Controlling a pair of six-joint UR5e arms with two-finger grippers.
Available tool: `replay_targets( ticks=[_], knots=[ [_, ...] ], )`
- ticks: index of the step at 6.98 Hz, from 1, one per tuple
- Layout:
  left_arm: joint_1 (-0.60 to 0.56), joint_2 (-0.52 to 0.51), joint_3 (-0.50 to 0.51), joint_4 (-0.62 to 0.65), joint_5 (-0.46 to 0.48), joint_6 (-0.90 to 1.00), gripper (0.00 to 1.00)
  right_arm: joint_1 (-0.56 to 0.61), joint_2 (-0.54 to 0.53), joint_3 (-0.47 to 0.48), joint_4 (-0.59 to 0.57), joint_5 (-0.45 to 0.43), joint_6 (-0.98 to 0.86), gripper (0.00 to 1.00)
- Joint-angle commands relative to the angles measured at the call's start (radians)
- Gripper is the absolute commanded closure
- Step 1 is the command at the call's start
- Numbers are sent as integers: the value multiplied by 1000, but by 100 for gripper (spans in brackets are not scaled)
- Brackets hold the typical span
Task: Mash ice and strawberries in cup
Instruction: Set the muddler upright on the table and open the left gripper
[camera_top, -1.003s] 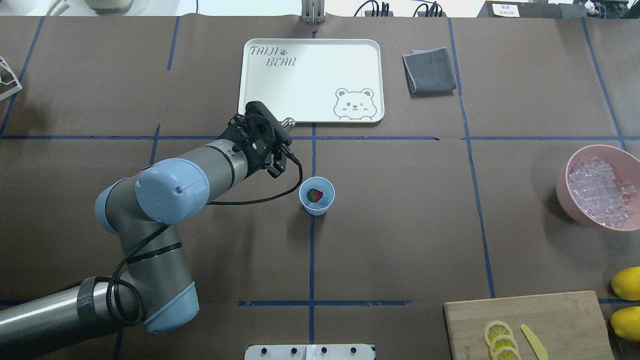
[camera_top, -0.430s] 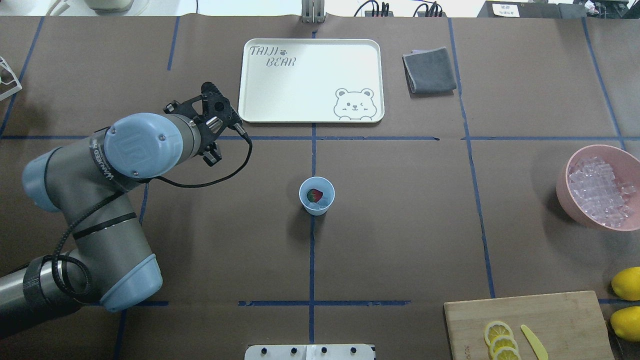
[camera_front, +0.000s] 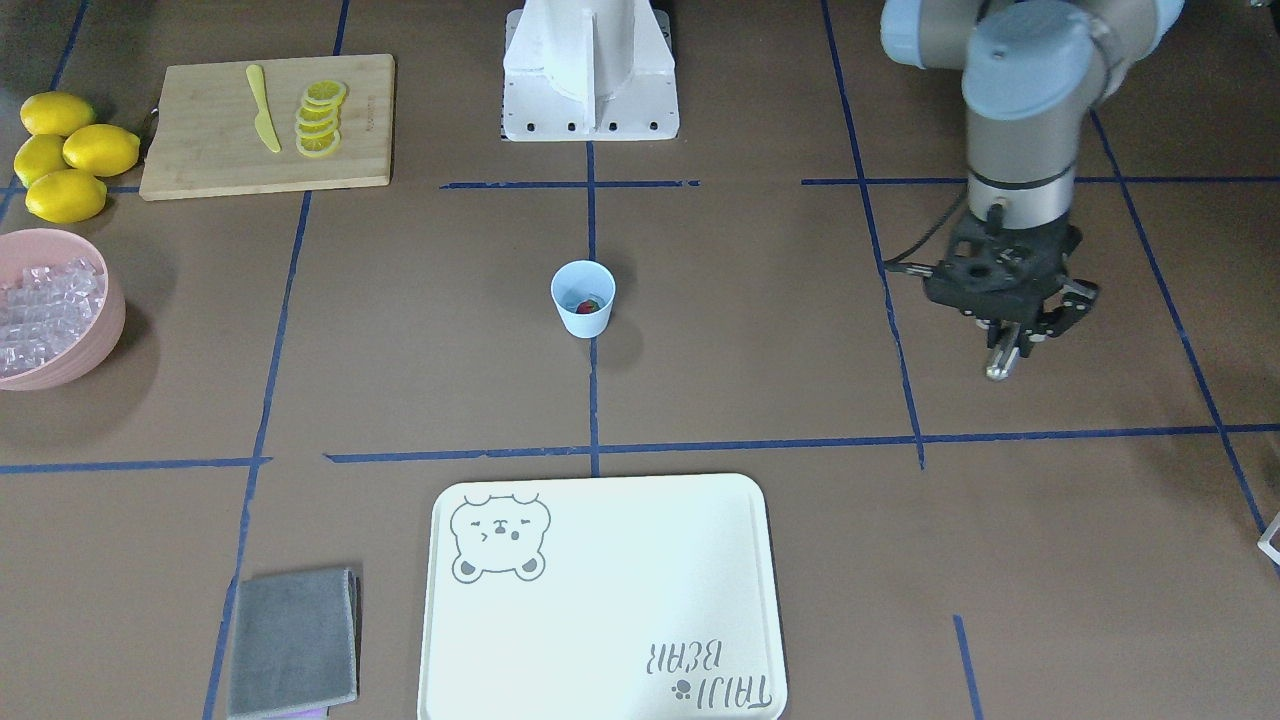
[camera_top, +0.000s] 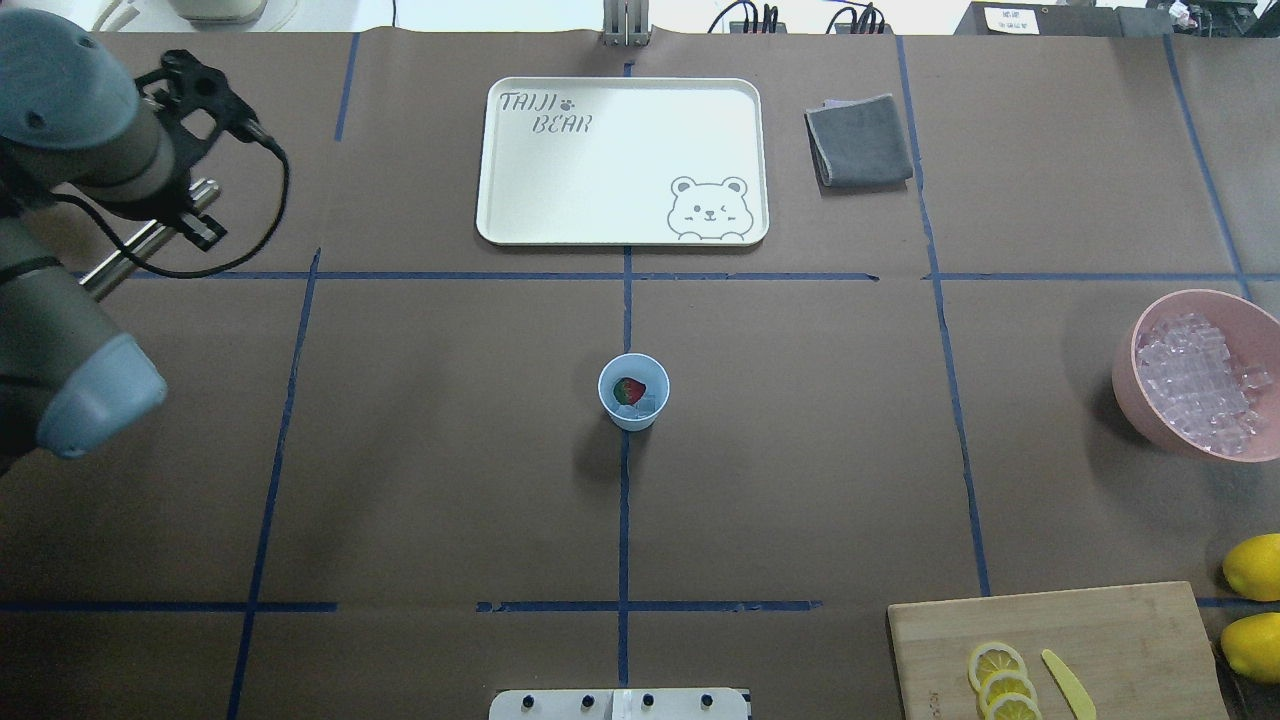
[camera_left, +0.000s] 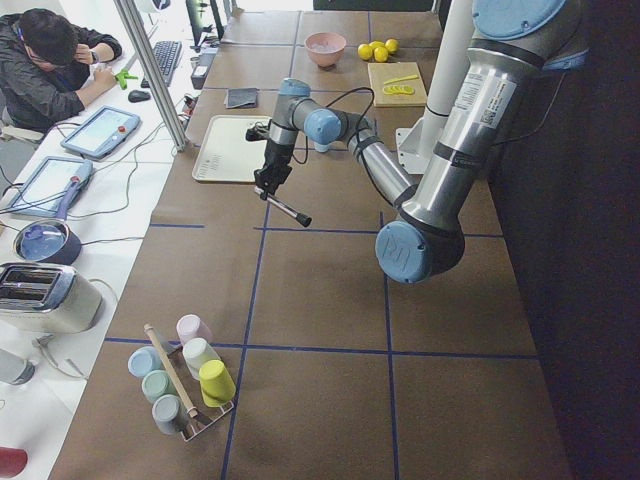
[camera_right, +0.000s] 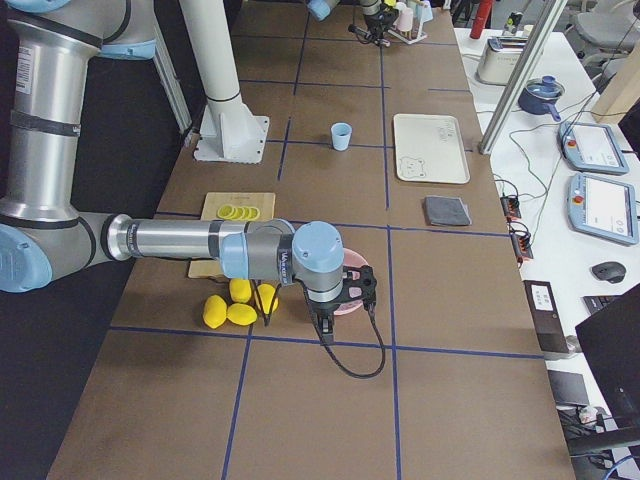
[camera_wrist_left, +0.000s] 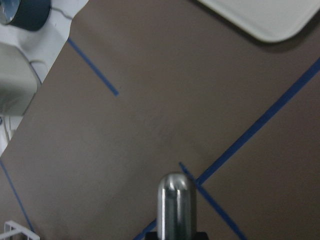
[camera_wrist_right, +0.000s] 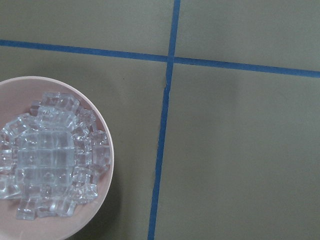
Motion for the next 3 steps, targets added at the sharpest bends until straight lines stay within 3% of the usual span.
replay_targets(
  ticks=[1,2,3],
  knots=[
    [-142,90,39,-12,-156,-129,96,0,0,1,0,0,0,1],
    [-180,112,77,-38,-255,-168,97,0,0,1,0,0,0,1],
    [-188,201,99,-170,-288,-181,98,0,0,1,0,0,0,1]
  ],
)
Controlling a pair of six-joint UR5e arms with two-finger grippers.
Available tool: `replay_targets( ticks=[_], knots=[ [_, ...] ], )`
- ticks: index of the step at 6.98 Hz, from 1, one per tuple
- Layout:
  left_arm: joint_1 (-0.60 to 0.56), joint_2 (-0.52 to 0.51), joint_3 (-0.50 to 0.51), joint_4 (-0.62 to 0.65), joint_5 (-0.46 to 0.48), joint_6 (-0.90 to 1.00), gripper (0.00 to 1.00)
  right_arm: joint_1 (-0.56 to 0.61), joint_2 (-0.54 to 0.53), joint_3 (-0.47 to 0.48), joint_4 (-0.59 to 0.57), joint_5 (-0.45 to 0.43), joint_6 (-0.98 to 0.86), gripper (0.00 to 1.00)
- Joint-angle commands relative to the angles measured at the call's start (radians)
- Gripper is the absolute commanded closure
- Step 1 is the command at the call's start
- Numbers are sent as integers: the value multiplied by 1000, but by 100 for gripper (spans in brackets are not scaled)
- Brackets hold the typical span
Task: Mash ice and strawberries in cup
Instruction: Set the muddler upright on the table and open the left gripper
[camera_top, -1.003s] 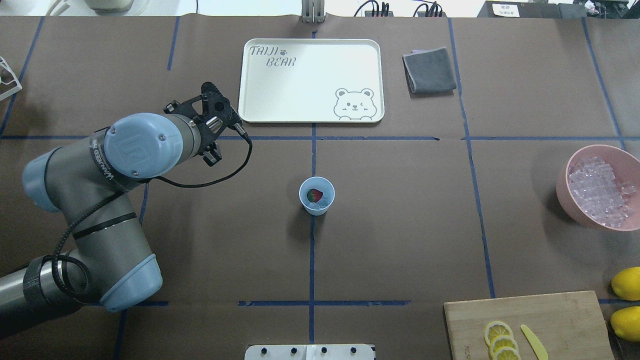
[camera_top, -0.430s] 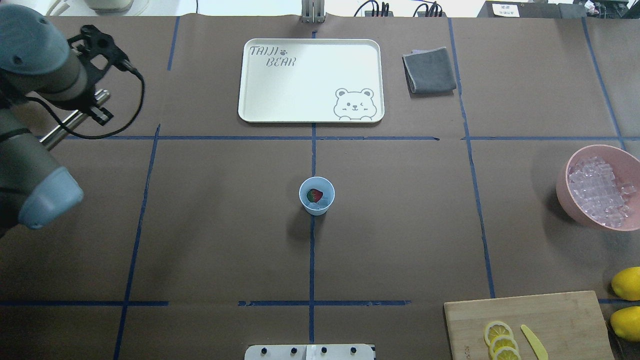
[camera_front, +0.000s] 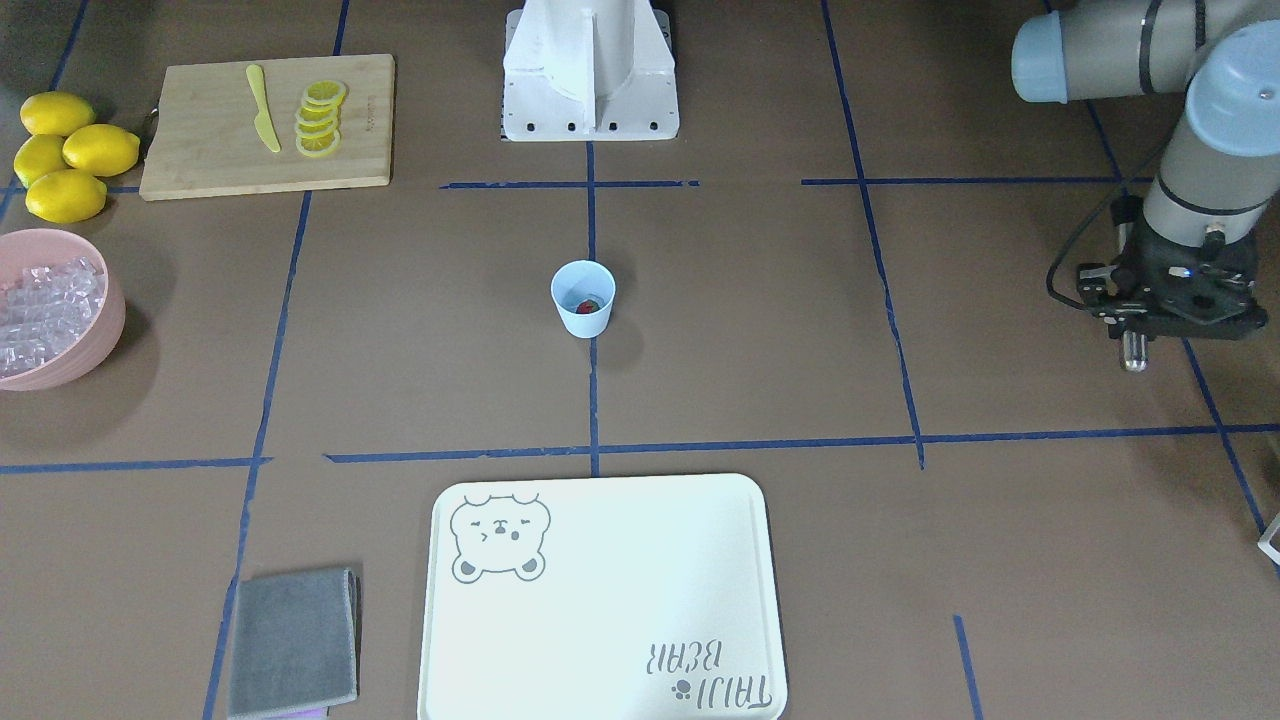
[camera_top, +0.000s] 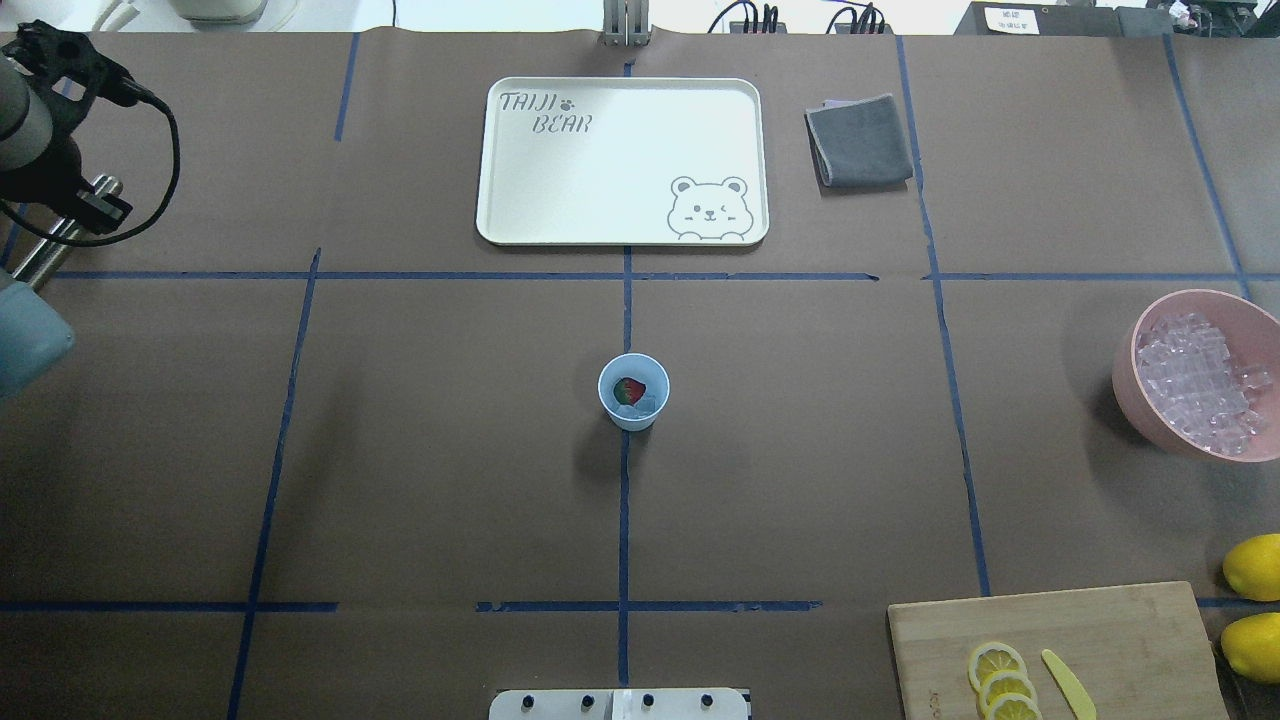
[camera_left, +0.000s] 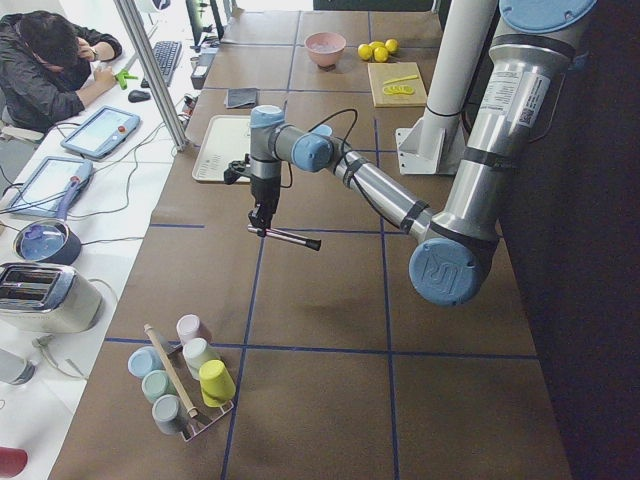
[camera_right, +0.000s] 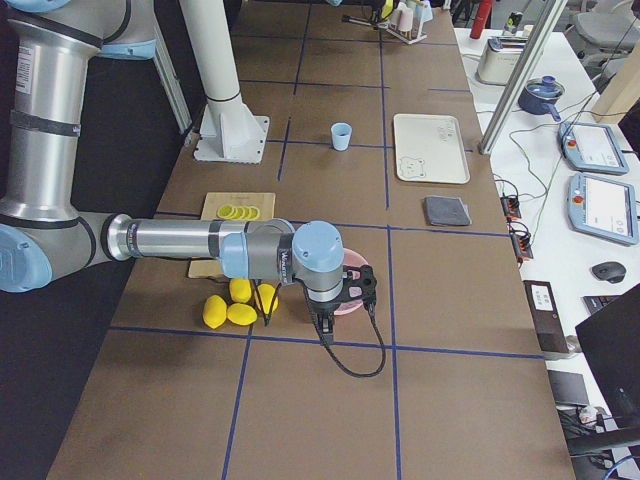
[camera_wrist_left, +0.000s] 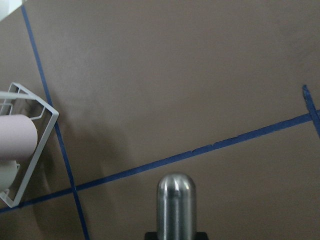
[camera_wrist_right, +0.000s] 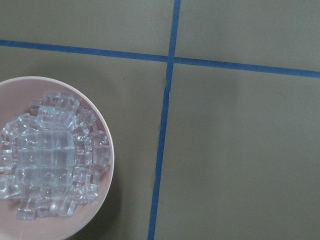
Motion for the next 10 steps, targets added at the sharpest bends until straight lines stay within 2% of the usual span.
replay_targets(
  ticks=[1,2,3,6,10],
  knots=[
    [-25,144,77,-247,-80,-85,99,0,0,0,0,0,0,1],
    [-25,196,133,-388,-80,-145,100,0,0,0,0,0,0,1],
    [-23,206,183,-444,-83,-168,100,0,0,0,0,0,0,1],
    [-17,204,277,-455,-113,-178,100,0,-1,0,0,0,0,1],
    [-10,201,371,-576,-113,-186,97,0,-1,0,0,0,0,1]
  ],
)
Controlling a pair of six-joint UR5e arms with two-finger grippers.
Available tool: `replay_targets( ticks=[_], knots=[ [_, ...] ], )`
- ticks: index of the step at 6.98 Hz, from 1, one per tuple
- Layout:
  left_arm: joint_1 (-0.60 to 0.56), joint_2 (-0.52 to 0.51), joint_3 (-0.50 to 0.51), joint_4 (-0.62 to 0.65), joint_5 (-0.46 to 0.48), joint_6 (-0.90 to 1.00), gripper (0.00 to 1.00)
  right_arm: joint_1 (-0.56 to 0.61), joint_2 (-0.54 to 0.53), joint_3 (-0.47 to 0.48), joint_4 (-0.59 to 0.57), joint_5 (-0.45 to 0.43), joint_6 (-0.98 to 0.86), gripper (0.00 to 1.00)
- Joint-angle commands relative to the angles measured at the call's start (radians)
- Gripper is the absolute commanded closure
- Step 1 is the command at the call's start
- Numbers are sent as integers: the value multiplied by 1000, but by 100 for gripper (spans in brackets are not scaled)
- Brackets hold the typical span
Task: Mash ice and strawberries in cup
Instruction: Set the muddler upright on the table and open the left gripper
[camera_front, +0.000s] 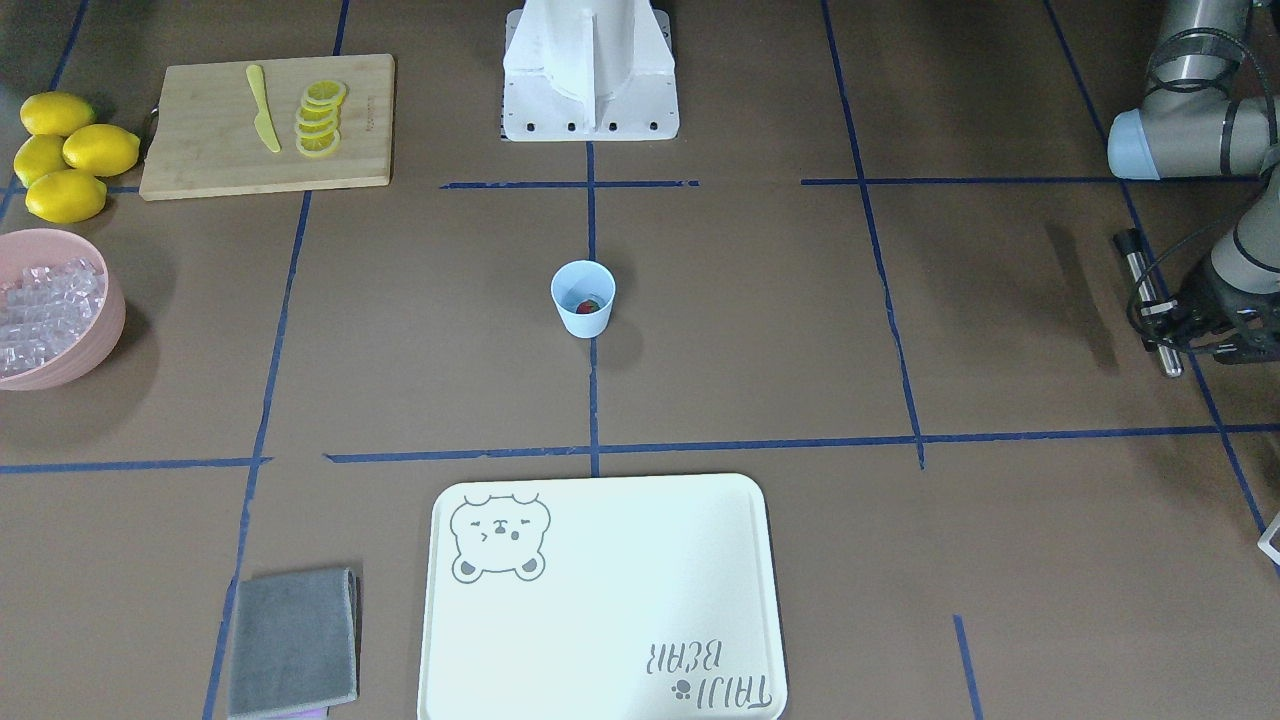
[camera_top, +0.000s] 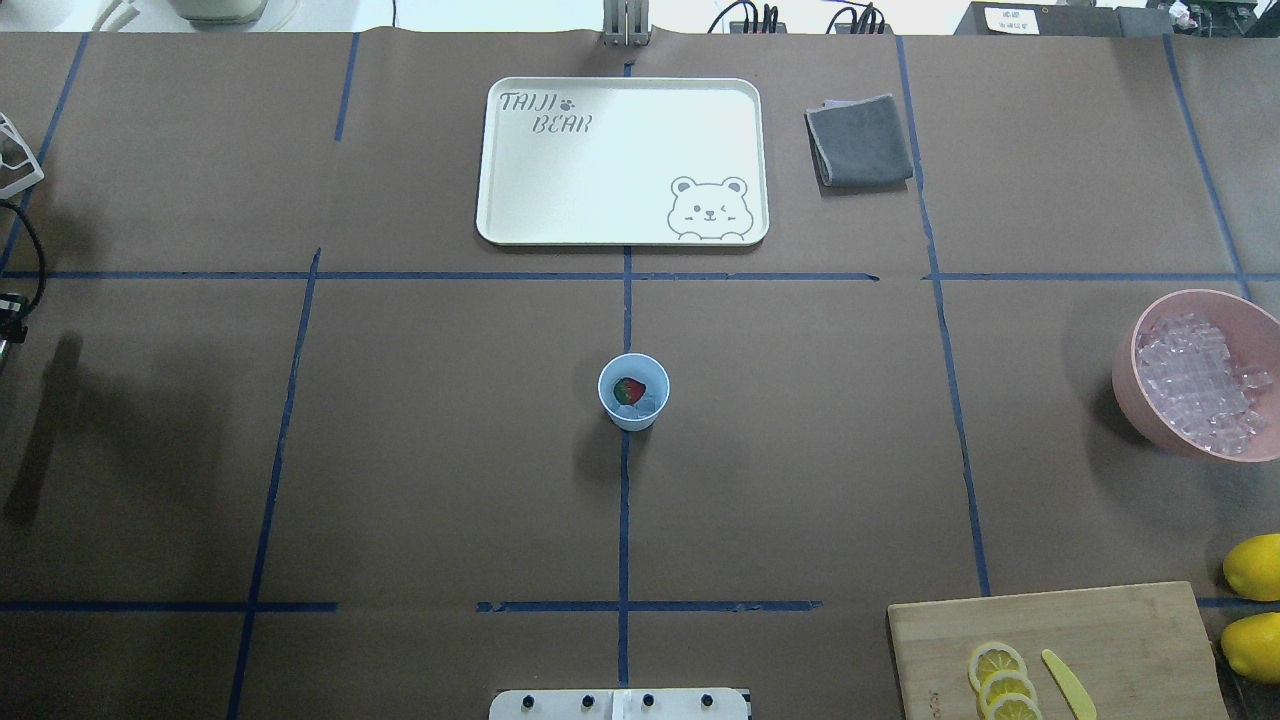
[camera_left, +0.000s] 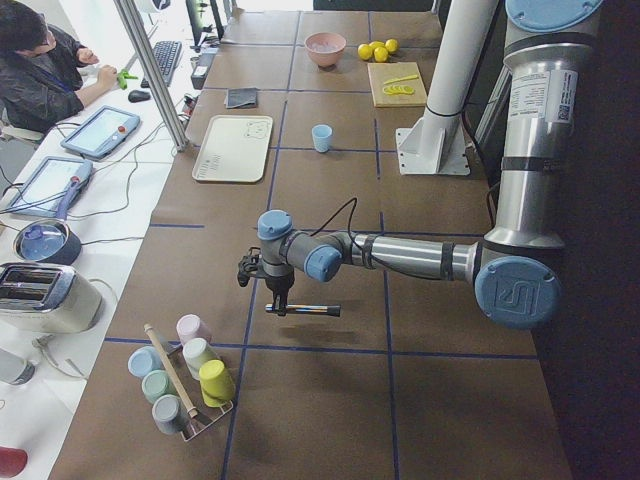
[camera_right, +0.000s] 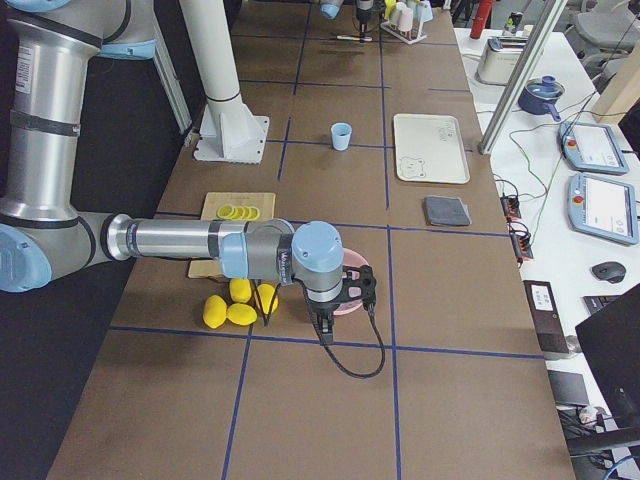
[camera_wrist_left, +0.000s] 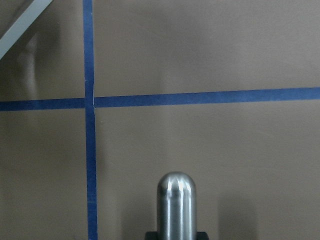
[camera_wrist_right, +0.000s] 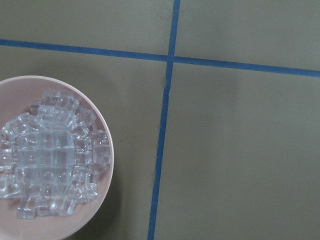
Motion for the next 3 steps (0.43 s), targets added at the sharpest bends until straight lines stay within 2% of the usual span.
replay_targets(
  ticks=[1,2,3],
  knots=[
    [11,-3,37,-25,0,2,92,0,0,0,0,0,0,1],
    [20,-3,41,-25,0,2,47,0,0,0,0,-2,0,1],
    [32,-3,41,-34,0,1,18,0,0,0,0,-2,0,1]
  ],
)
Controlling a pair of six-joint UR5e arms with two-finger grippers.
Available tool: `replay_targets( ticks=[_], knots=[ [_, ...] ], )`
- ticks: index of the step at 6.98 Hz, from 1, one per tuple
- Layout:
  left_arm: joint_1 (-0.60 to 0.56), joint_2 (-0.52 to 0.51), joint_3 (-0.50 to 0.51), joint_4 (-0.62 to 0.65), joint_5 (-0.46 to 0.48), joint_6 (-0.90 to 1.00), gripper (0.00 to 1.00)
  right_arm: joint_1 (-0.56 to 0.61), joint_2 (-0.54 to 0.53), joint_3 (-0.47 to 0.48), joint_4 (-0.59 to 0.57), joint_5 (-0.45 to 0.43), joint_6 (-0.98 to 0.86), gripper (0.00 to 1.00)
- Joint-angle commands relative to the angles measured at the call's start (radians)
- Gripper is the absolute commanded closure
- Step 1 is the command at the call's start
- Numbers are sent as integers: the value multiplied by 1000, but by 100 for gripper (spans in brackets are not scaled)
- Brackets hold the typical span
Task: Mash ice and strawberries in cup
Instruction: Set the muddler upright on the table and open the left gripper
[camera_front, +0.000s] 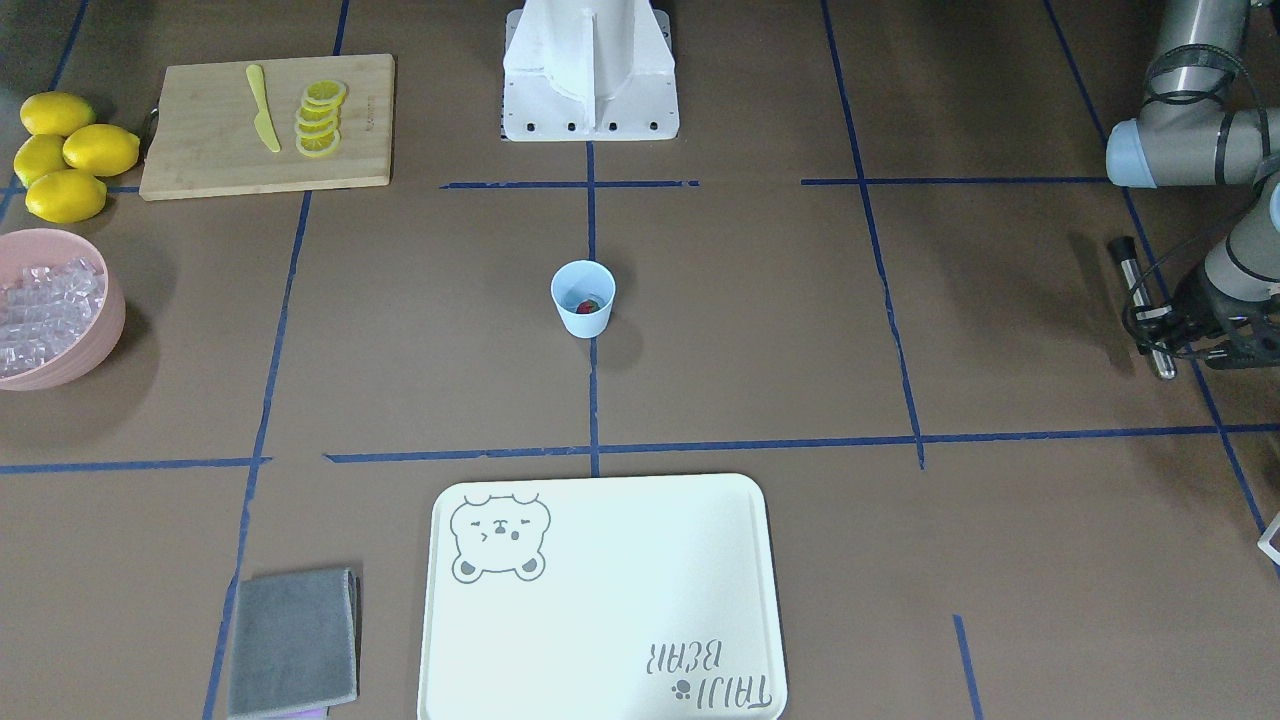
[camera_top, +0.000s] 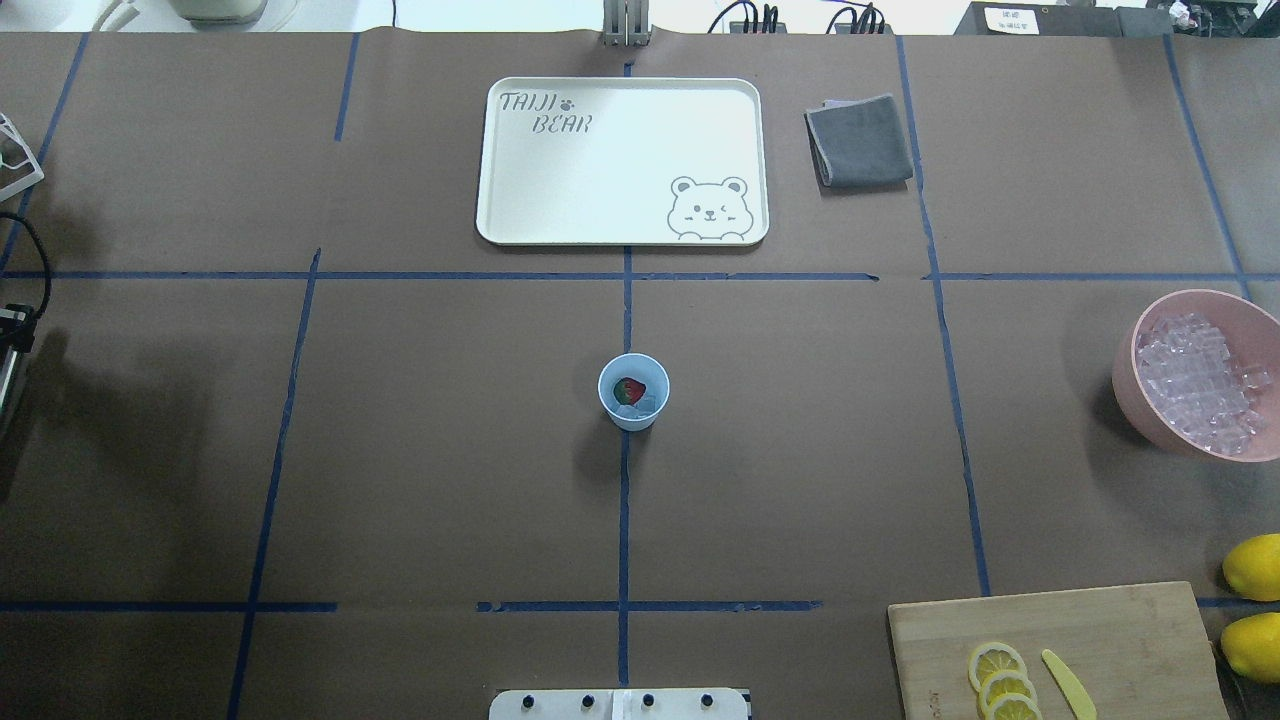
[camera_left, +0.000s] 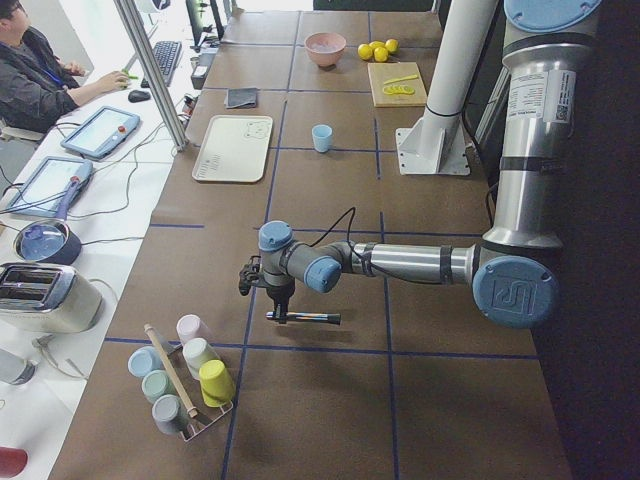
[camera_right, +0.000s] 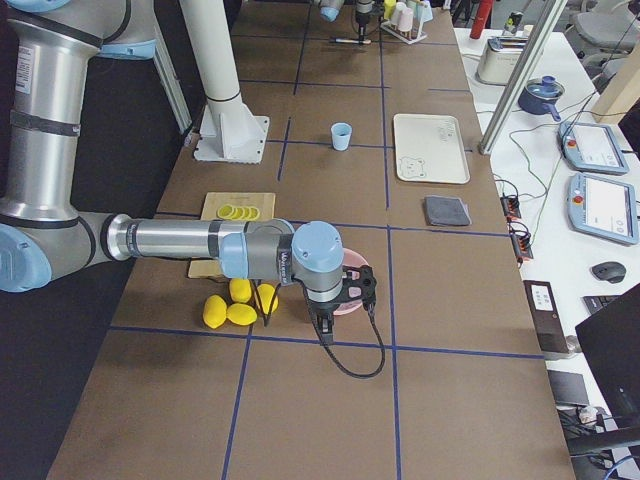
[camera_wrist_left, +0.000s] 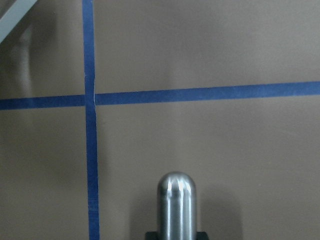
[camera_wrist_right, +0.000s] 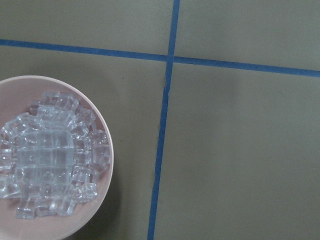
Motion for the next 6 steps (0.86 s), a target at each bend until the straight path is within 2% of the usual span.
replay_targets(
  ticks=[1,2,3,4,5,6],
  knots=[
    [13,-2,2,-14,0,-4,0,0,-2,0,0,1,0,1],
    [13,-6,-10,-12,-2,-2,0,0,0,0,2,1,0,1],
    [11,-3,-41,-3,-44,2,0,0,0,0,0,1,0,1],
    [-3,4,-88,1,-143,13,0,0,0,0,2,1,0,1],
    [-48,36,-145,1,-167,21,0,0,0,0,0,1,0,1],
    [-123,88,-197,30,-199,139,0,0,0,0,2,1,0,1]
  ],
)
